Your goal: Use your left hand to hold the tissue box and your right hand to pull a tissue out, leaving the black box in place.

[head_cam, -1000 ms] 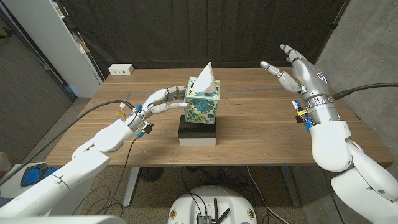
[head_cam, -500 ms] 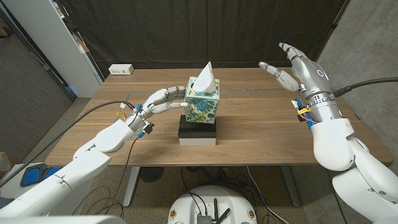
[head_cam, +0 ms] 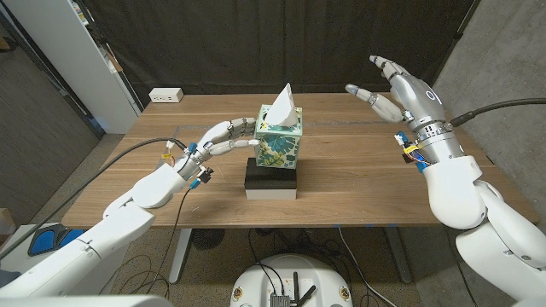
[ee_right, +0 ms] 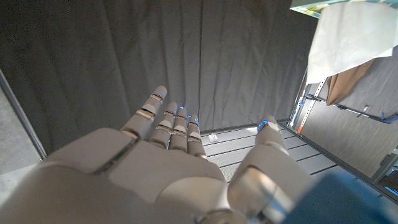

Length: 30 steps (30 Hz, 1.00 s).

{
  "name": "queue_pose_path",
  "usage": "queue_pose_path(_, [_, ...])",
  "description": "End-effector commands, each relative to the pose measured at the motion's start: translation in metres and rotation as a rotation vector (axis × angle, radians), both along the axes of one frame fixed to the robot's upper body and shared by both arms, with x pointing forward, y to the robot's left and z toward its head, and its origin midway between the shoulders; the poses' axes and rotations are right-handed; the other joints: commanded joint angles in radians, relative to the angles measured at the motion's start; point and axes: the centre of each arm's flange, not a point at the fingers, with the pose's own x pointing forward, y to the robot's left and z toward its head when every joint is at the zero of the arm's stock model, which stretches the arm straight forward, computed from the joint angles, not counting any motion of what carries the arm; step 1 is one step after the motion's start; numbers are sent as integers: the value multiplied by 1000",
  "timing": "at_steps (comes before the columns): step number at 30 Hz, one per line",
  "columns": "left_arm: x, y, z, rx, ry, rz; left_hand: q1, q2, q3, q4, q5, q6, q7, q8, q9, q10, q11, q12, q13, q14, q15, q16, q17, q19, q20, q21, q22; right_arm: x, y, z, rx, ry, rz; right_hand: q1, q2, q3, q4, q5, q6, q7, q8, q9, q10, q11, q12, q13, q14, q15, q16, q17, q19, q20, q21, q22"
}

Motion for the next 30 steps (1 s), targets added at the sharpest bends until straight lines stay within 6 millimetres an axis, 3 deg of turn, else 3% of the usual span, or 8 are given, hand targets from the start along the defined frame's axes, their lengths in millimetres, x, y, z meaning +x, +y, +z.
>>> queue_pose_path(1, [1,-6,0,2,1,-14,42,46,3,1,7,4,0,2,5,7,-5,-5,6,11,-20,4,3,12,0,-5,5,3,17,10,-76,-8,83,23,1,11,-1,9,8,5,5,6,9,0,6,4,8,0,3,3,10,-1,9,4])
queue_pose_path(30, [-2,-12,-4,6,0,-26,46,52,-1,2,7,10,1,-2,6,11,-6,-7,8,13,-21,2,4,13,0,-6,4,-6,51,35,-228,-24,170,65,-4,25,3,16,15,0,2,7,22,-3,5,5,20,4,6,2,23,3,8,4])
